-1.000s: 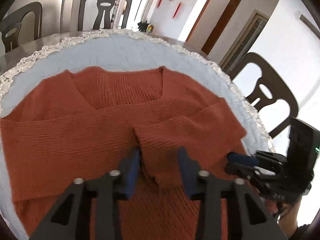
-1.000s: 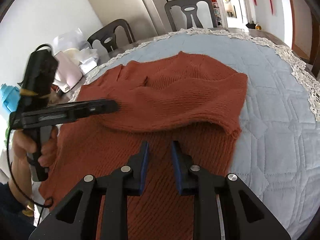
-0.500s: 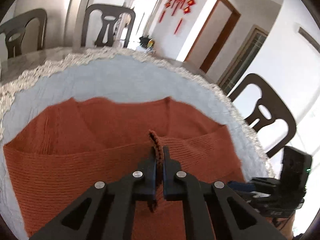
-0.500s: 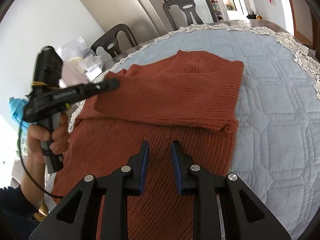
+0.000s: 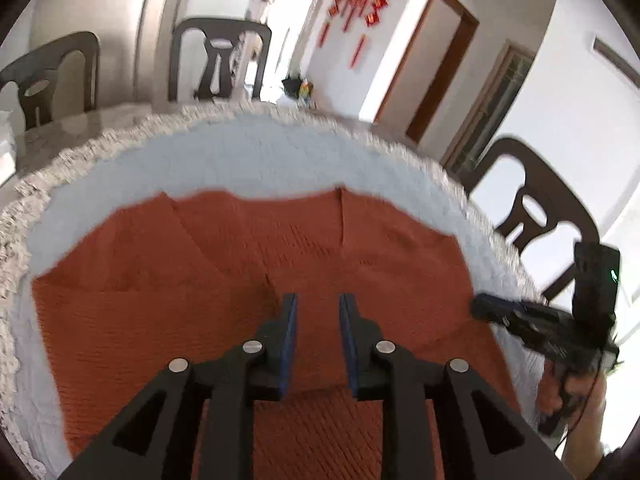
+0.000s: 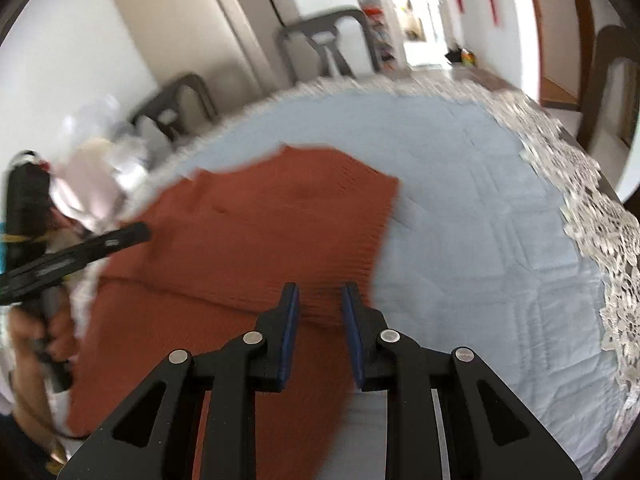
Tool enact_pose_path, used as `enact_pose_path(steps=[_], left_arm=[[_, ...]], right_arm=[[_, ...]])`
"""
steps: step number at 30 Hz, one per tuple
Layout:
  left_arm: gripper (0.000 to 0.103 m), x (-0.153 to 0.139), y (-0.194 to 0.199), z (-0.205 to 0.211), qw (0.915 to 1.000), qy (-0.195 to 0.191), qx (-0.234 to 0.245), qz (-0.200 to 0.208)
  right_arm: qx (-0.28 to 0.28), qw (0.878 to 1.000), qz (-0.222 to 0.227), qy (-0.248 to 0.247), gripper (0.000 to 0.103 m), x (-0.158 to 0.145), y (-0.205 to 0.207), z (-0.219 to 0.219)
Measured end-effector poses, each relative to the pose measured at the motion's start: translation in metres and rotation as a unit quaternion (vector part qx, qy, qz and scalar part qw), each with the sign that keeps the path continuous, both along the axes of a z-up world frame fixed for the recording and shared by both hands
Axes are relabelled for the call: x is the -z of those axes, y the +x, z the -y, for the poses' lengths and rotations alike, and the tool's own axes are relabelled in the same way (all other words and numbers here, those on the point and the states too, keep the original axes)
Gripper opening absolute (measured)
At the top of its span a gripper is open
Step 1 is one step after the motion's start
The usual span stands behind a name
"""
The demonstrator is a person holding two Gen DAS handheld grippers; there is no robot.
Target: Fold small clothes
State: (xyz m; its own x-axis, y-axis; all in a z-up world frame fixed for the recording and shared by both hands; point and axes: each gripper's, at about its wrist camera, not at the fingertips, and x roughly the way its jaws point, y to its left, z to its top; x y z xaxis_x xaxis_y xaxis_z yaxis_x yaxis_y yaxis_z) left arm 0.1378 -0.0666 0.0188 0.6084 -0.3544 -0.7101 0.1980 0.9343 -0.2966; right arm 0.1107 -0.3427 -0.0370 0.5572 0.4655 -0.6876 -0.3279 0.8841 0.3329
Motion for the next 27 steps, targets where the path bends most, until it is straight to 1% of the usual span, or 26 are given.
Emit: enact_pose_path(steps=[2,3,4,6,7,10,12,14,15,17,19,21,22,24,25,26,27], left_arm=[[0.024,0.014,0.002,0.005,0.9996,0.007,0.011,-0.024],[0.024,0.016,0.001,0.006,0.9997,0.009,0.012,-0.021],[0.024,0.015,0.000,0.007,0.9997,0.012,0.013,-0.015],[0.025,0.010,0.002,0.007,0.9998,0.005,0.013,-0.016],[0.025,0.006,0.005,0.006,0.9999,0.001,0.012,-0.013],[0.025,-0.001,0.016,0.009,0.9999,0.015,0.002,0.004],[0.025,0.005,0.029,0.010,0.9999,0.012,0.002,-0.009],[0.025,0.016,0.039,0.012,0.9994,0.018,-0.002,-0.029],[0.025,0.018,0.040,0.012,0.9996,0.018,0.001,-0.023],[0.025,0.016,0.034,0.012,0.9995,0.025,0.001,-0.021],[0.025,0.009,0.021,0.009,0.9994,0.032,-0.001,-0.014],[0.026,0.005,0.005,0.003,0.9990,0.045,-0.002,0.000],[0.026,0.006,-0.002,-0.002,0.9985,0.054,-0.007,0.001],[0.028,0.014,-0.010,-0.010,0.9972,0.071,-0.018,-0.012],[0.028,0.018,-0.013,-0.013,0.9971,0.073,-0.018,-0.012],[0.028,0.018,-0.017,-0.016,0.9976,0.067,-0.016,-0.001],[0.028,0.018,-0.019,-0.018,0.9976,0.067,-0.018,-0.003]], right_arm=[[0.008,1.000,0.001,-0.010,0.013,-0.003,0.000,0.003],[0.016,1.000,0.005,-0.026,0.013,-0.004,0.000,0.003],[0.020,0.999,0.005,-0.031,0.013,-0.006,0.001,0.004],[0.019,1.000,0.006,-0.016,0.013,-0.011,0.003,0.007],[0.018,1.000,0.012,-0.018,0.013,-0.015,0.005,0.006],[0.006,0.999,0.033,-0.035,0.014,-0.024,0.018,-0.006],[-0.001,0.999,0.026,-0.044,0.014,-0.018,0.034,-0.014],[-0.002,0.998,0.005,-0.060,0.014,-0.003,0.050,-0.018],[-0.003,0.999,0.011,-0.052,0.014,-0.003,0.052,-0.015],[0.001,0.999,0.001,-0.048,0.015,-0.007,0.049,-0.012],[0.001,0.999,0.010,-0.052,0.016,-0.014,0.035,-0.011],[-0.015,0.998,0.020,-0.052,0.016,-0.020,0.018,-0.012],[-0.026,0.998,0.022,-0.054,0.016,-0.019,0.009,-0.013],[-0.040,0.996,0.013,-0.072,0.016,-0.010,0.001,-0.020],[-0.045,0.995,0.016,-0.085,0.016,-0.006,0.000,-0.023],[-0.045,0.994,0.030,-0.090,0.017,-0.006,-0.003,-0.024],[-0.043,0.994,0.027,-0.095,0.017,-0.007,-0.003,-0.024]])
